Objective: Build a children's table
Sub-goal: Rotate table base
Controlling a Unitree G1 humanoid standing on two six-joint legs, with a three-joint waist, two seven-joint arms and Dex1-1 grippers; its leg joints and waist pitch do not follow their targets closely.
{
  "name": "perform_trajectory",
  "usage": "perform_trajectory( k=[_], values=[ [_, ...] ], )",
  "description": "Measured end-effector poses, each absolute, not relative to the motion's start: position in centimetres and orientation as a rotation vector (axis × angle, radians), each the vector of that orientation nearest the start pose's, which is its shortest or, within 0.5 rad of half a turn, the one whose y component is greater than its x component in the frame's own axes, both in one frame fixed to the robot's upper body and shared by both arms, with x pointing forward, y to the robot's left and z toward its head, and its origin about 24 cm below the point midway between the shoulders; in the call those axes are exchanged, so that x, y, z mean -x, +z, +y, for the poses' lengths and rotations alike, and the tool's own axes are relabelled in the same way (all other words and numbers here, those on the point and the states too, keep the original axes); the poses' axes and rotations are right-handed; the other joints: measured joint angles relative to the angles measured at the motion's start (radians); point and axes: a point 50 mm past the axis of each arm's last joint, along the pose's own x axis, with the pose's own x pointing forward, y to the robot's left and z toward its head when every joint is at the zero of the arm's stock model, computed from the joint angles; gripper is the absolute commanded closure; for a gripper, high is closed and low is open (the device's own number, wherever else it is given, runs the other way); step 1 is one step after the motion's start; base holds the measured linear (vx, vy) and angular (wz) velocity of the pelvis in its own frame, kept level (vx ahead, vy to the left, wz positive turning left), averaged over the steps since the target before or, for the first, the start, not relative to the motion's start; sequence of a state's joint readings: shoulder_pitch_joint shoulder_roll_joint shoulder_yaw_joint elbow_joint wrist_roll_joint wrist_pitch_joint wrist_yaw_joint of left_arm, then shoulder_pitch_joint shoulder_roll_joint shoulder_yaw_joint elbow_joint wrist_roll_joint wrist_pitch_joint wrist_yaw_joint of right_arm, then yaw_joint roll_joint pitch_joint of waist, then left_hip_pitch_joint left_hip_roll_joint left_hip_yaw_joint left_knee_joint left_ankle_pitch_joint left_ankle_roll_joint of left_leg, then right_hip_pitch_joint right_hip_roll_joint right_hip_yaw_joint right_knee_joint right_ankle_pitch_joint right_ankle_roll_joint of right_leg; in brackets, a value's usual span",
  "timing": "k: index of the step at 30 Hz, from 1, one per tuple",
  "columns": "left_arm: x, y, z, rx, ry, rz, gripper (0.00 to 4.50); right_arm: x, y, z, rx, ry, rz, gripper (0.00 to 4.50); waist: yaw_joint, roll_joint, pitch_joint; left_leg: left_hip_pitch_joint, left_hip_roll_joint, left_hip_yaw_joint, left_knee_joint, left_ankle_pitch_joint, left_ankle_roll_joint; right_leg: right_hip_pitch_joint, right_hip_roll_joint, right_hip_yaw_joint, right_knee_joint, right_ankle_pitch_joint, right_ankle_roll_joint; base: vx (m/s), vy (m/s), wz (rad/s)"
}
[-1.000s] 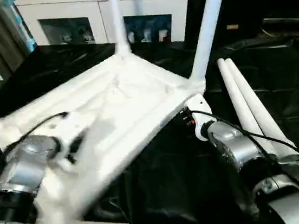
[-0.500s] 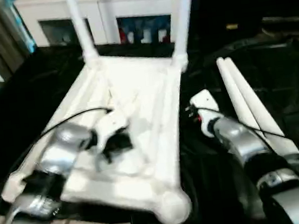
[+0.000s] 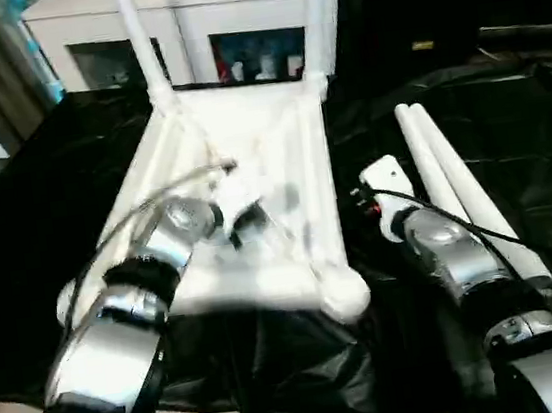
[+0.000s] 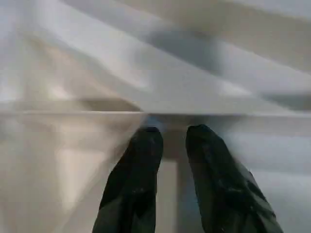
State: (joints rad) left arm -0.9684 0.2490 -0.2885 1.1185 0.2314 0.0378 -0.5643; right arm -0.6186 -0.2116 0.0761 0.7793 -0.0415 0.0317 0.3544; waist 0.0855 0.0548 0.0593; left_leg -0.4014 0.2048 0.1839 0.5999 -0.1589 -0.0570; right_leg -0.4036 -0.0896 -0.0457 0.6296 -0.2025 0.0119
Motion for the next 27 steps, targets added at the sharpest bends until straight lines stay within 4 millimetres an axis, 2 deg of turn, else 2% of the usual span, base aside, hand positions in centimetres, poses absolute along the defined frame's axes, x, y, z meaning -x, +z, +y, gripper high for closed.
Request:
perform_trajectory(
  k=[3,9,10,12,15,17,19,20,22,25,26,27],
  values=[
    [-39.6,8.9,13.0,-0.671,-0.6,0.32,3.28,-35.5,5.0,-15.1,0.279,0.393,0.217,0.99,0.004,0.0,0.0,-0.001,-0.001,0.0,0.0,0.0,0.0,0.0,-0.001,0.0,-0.001,0.0,0.0,0.0,0.0,0.0],
    [-39.6,8.6,12.9,-0.588,-0.53,0.255,3.28,-35.6,6.7,-17.1,0.256,0.213,0.212,0.99,0.01,0.0,0.0,-0.001,-0.002,0.0,0.0,0.0,0.001,0.0,-0.001,0.0,-0.002,0.0,0.0,0.0,0.0,0.0],
    [-39.7,8.9,12.7,-0.544,-0.522,0.215,3.28,-35.4,7.2,-17.5,0.222,0.184,0.222,0.99,0.01,0.0,0.0,-0.001,-0.002,0.0,0.0,0.0,0.001,0.0,-0.001,0.0,-0.002,0.0,0.0,0.0,0.0,0.0],
    [-39.9,9.7,12.6,-0.5,-0.511,0.158,3.15,-35.2,8.0,-18.1,0.177,0.152,0.214,0.66,0.01,0.0,0.0,-0.001,-0.001,0.0,0.0,0.0,0.001,0.0,-0.001,0.0,-0.002,0.0,0.0,0.0,0.0,0.0],
    [-39.8,11.0,12.4,-0.429,-0.549,0.072,3.15,-34.9,9.3,-19.4,0.147,0.084,0.219,0.6,0.009,0.0,0.0,-0.001,-0.001,0.0,-0.001,0.0,0.001,0.0,-0.001,0.0,-0.002,0.0,0.0,0.0,0.0,0.0],
    [-38.8,11.4,11.9,-0.381,-0.683,0.016,3.15,-34.4,9.8,-20.1,0.129,0.044,0.257,0.24,0.007,0.001,0.0,0.0,-0.001,0.001,-0.002,-0.001,0.001,0.0,-0.001,0.0,-0.003,0.0,0.0,0.0,0.0,0.0],
    [-37.5,10.9,11.7,-0.354,-0.8,0.021,3.15,-34.1,9.8,-20.7,0.114,0.02,0.311,0.23,0.005,0.001,0.0,-0.001,-0.001,0.001,-0.002,0.0,0.001,-0.001,-0.001,0.0,-0.003,0.0,0.0,0.0,0.0,0.0],
    [-36.5,10.8,11.8,-0.354,-0.871,0.022,3.15,-33.7,9.7,-20.7,0.109,0.017,0.345,0.22,0.001,-0.01,0.002,0.003,-0.001,0.006,-0.005,0.0,0.001,-0.001,-0.001,0.004,-0.001,0.0,0.0,0.0,0.0,0.0],
    [-34.4,10.6,11.8,-0.342,-1.009,0.049,3.15,-32.9,9.4,-21.3,0.107,-0.006,0.449,0.11,0.003,-0.018,0.003,0.002,0.002,0.006,-0.006,0.0,0.0,-0.002,0.001,0.002,-0.001,-0.001,0.0,0.0,0.0,0.0],
    [-32.4,10.8,11.5,-0.313,-1.137,0.086,3.15,-32.3,9.5,-21.7,0.108,-0.026,0.535,0.11,0.006,-0.018,0.004,0.003,0.002,0.009,-0.006,0.001,-0.001,-0.003,0.001,0.004,0.0,-0.001,0.001,0.0,0.0,0.0],
    [-32.0,11.3,11.3,-0.306,-1.157,0.076,3.15,-32.1,9.5,-21.6,0.108,-0.021,0.553,0.11,0.005,-0.025,0.006,0.004,0.002,0.012,-0.007,0.001,-0.002,-0.003,-0.001,0.006,0.0,-0.002,0.001,0.0,0.0,0.0],
    [-31.7,11.6,11.1,-0.302,-1.179,0.062,3.15,-32.0,9.4,-21.5,0.107,-0.02,0.57,0.11,0.006,-0.027,0.006,0.005,0.002,0.013,-0.007,0.002,-0.003,-0.003,-0.001,0.006,0.001,-0.002,0.001,0.0,0.0,0.0]
  ],
)
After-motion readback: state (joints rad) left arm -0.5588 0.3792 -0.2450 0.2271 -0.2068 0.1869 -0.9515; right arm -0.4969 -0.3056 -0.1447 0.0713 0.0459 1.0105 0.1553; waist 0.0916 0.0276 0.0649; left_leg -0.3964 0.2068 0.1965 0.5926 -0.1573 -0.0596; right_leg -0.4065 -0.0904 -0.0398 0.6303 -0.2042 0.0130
